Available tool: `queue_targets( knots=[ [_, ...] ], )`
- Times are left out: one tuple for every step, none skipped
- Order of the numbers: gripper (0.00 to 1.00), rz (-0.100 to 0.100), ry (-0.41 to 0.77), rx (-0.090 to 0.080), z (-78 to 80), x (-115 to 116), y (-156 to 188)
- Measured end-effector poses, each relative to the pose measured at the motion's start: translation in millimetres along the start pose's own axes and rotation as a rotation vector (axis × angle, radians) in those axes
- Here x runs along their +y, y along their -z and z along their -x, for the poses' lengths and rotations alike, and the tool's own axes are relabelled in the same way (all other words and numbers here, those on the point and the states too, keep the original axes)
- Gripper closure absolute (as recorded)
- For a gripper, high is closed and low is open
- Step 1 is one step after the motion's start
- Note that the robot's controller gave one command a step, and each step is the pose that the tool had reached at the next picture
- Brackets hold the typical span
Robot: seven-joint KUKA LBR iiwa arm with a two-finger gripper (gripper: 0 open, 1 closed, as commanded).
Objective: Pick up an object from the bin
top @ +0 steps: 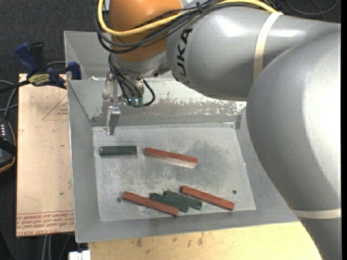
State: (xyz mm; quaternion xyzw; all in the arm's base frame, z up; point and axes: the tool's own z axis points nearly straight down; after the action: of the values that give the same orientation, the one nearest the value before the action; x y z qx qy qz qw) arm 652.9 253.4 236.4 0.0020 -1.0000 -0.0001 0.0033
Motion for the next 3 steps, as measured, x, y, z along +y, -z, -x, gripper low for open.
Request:
queue_targets(
  knots=[
    [0.0,0.002,-0.003,-0.008,1.9,-1.1,5.3],
    [0.0,0.003,-0.022,-0.011,-18.1,-13.9,-63.1],
    [0.0,0.002,0.015,-0.011,-34.9,-8.5,-131.3]
  ],
)
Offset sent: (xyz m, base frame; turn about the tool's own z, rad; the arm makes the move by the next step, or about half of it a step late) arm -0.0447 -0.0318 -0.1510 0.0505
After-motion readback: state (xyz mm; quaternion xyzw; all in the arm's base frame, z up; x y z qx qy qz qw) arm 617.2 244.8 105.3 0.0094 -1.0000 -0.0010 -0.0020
